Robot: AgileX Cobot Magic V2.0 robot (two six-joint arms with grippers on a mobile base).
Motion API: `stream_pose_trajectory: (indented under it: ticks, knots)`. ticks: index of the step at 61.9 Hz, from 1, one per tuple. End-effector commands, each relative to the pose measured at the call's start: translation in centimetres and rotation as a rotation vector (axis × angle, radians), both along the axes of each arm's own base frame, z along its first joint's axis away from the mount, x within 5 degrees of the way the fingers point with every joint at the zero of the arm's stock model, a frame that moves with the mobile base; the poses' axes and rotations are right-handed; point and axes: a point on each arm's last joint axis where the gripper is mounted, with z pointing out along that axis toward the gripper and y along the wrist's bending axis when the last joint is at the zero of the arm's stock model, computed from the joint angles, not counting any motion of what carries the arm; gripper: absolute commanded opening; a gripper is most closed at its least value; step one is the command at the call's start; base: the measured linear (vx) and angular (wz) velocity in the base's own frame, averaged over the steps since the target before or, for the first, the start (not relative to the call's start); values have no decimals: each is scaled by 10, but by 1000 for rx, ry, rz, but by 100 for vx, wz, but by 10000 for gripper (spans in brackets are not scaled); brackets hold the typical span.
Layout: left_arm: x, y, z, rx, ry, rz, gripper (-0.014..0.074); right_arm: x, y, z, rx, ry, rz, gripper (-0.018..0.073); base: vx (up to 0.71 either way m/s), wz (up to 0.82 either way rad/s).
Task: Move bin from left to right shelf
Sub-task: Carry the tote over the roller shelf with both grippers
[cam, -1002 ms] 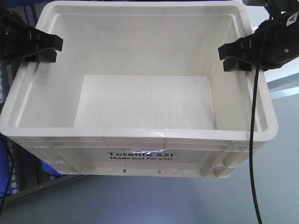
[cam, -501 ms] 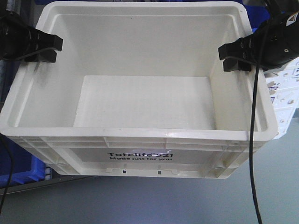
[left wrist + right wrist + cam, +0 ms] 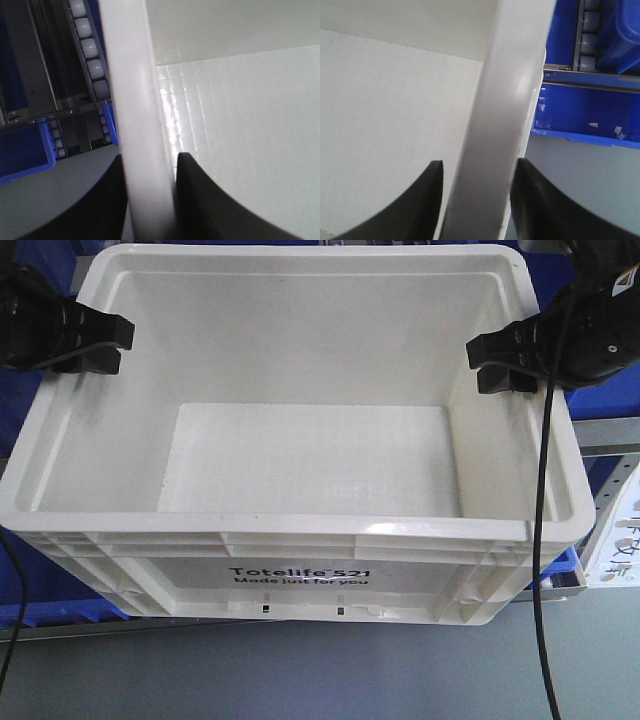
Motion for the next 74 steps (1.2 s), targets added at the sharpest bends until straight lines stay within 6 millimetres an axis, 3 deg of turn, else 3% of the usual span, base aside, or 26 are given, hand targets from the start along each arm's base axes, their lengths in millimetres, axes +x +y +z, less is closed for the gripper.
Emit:
stream_pose_trajectory:
  ticks: [1,74]
  knots:
    - [-8,0,35,-43,-180,-10,-8,-1,-6,27,-1,-157,-23,-4,9,16]
    - [-8,0,35,-43,-180,-10,-8,-2,-6,27,-1,-156,-23,-4,14,3]
